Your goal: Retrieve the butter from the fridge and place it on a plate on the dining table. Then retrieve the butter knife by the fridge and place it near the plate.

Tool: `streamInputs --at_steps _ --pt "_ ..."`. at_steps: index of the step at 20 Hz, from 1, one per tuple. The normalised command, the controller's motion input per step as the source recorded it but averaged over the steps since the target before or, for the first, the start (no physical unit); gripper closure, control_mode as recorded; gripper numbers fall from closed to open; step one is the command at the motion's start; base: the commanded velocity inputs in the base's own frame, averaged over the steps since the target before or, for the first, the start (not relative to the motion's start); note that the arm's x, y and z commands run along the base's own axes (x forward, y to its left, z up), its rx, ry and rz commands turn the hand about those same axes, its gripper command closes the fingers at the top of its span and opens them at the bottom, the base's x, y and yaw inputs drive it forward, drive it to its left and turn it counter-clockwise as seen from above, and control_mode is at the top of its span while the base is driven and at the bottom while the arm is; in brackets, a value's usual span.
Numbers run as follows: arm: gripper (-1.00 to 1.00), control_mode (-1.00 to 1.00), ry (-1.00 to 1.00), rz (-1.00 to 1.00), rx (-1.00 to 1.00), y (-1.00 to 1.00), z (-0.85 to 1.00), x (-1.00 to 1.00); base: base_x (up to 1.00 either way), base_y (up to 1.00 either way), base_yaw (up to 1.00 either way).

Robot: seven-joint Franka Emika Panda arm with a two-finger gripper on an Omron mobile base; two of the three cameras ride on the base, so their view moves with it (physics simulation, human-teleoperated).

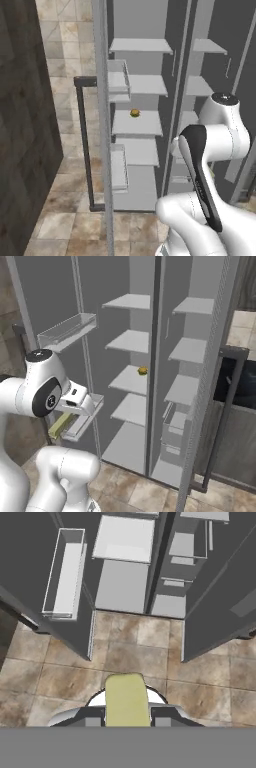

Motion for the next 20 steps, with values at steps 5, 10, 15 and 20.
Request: streamInputs --at_steps 5,10,15,20 --pt "1.0 1.0 0.0 0.0 0.0 0.0 0.0 0.0 -0.88 0.0 0.0" --pt "1.0 1.0 0.0 0.0 0.0 0.0 0.0 0.0 -0.88 0.0 -0.02" --pt "1.0 1.0 0.0 0.0 0.0 0.0 0.0 0.0 -0.68 0.0 -0.53" --pt "1.0 1.0 0.0 0.0 0.0 0.0 0.0 0.0 -0.43 0.0 -0.74"
